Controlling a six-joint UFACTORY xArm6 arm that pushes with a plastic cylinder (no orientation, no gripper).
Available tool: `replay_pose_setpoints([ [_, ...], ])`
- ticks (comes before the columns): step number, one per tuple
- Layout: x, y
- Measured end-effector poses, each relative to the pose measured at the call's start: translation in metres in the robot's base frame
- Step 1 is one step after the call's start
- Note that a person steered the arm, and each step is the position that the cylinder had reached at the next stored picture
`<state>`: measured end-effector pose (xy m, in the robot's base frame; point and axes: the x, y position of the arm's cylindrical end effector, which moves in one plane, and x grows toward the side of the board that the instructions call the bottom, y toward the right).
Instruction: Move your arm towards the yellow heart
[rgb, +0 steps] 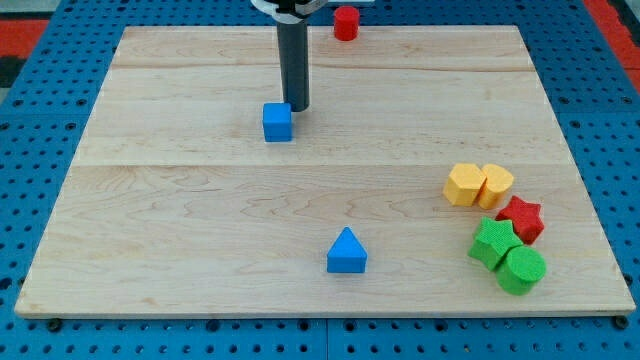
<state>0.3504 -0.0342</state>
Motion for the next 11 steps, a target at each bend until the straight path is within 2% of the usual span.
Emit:
replay_pose_setpoints([
  [1,0.003,0.008],
  [3,0.006,0.083],
  [5,0.021,0.091],
  [7,0.024,0.168],
  [8,0.04,0.239],
  [9,0.087,0.312],
  [10,0.111,0.329],
  [11,0.113,0.301],
])
